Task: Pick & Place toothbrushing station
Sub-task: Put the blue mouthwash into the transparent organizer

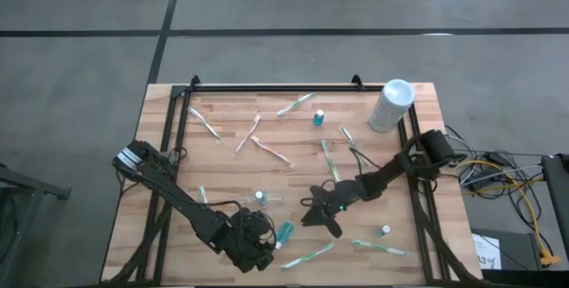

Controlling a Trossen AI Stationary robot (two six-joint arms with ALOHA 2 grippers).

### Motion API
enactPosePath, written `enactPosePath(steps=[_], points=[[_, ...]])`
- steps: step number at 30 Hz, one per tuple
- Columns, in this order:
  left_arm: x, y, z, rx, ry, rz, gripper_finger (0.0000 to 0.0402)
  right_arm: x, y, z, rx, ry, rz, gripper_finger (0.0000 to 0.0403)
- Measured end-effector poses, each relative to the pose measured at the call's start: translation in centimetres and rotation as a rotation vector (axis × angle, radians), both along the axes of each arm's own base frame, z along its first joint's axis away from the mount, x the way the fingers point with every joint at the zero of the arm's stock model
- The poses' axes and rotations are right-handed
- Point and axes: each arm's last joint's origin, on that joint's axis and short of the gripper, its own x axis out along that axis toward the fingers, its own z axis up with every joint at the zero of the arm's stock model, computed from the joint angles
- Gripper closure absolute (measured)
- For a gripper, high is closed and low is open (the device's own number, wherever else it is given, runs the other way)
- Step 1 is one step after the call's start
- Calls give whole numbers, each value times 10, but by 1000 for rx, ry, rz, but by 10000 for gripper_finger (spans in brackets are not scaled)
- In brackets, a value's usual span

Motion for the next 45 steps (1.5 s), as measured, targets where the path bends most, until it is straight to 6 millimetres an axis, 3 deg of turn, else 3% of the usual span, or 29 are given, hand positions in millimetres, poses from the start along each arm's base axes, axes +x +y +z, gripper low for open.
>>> enactPosePath(steps=[13, 30, 45], points=[[-1, 0, 0, 6, 7, -1, 154, 32, 13, -19, -39, -14, 19, 335], [-2, -1, -1, 8, 10, -7, 154, 33, 16, -27, -239, 42, -20, 335], [-2, -1, -1, 8, 10, -7, 154, 39, 17, -25, -260, 68, -84, 335]])
